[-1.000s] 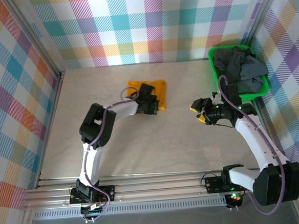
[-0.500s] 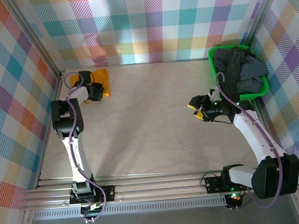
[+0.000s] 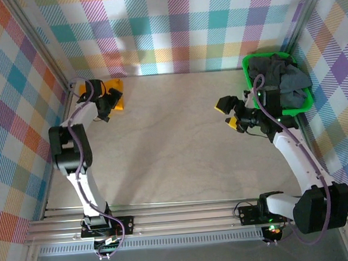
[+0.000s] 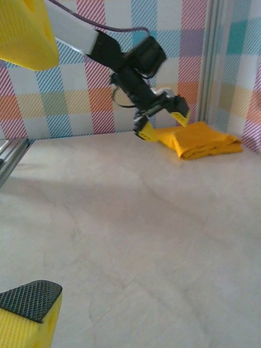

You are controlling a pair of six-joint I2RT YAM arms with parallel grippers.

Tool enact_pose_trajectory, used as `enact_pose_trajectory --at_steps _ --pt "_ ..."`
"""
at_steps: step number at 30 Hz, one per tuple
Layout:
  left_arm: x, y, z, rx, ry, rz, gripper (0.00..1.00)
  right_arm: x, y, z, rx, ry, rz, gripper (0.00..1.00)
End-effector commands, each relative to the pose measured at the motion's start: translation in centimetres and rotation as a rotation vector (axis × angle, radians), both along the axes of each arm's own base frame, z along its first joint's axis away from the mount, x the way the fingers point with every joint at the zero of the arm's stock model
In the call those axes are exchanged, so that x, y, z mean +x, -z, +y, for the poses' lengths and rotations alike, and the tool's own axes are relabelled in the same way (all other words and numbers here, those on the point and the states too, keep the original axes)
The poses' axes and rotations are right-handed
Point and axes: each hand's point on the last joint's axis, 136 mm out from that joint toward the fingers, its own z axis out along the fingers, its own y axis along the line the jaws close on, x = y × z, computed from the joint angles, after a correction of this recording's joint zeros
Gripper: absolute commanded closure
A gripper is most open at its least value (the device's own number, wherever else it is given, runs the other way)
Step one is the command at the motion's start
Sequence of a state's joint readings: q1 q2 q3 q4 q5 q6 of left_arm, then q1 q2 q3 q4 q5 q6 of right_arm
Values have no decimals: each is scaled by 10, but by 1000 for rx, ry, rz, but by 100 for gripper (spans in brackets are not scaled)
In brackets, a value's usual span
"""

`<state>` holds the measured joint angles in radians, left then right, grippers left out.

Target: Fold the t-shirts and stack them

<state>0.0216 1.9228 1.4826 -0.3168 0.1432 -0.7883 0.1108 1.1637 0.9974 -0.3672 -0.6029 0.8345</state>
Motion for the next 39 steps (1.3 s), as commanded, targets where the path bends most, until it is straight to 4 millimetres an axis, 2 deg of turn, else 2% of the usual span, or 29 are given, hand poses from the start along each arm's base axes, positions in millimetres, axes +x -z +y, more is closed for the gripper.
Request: enact_pose_trajectory --at_steps 1,3,8,11,13,15,18,20,23,24,27,28,31,34,35,39 --pt "-29 -100 -12 141 30 -203 0 12 -38 -3 9 35 -132 0" --pt "-54 -116 -18 182 48 -205 0 15 -42 -7 -1 64 -140 0" --pt "-126 -125 -9 271 16 -173 0 19 -41 -20 -77 127 -136 0" --pt "-172 -118 7 330 -17 -148 0 18 -35 -26 -122 151 -139 0" --pt "-207 -113 28 407 -80 -96 0 17 -28 -32 -157 168 -123 0" --pt "-233 -109 43 475 -114 -66 0 15 -25 -33 -184 155 -123 0" --pt "-258 -111 56 548 -138 -108 0 14 -21 -42 -230 196 -143 0" --pt "-266 -113 60 593 -127 -185 0 16 -22 -51 -258 246 -216 0" --pt "-268 -105 60 652 -103 -296 0 22 -18 -72 -333 364 -335 0" --pt "-268 -94 61 674 -87 -294 0 23 -13 -83 -396 408 -363 0" --pt "-258 -56 57 712 -14 -225 0 19 25 -132 -741 535 -316 0" --pt "-252 -47 54 724 24 -211 0 20 40 -139 -835 512 -312 0" --pt "-222 -17 46 727 67 -195 0 25 94 -149 -1011 432 -272 0" --pt "-191 0 47 737 90 -161 0 35 128 -150 -1056 404 -263 0" --pt "-180 3 46 739 94 -168 0 39 137 -150 -1070 396 -259 0" --pt "-145 27 45 726 137 -131 0 70 149 -140 -1070 364 -367 0"
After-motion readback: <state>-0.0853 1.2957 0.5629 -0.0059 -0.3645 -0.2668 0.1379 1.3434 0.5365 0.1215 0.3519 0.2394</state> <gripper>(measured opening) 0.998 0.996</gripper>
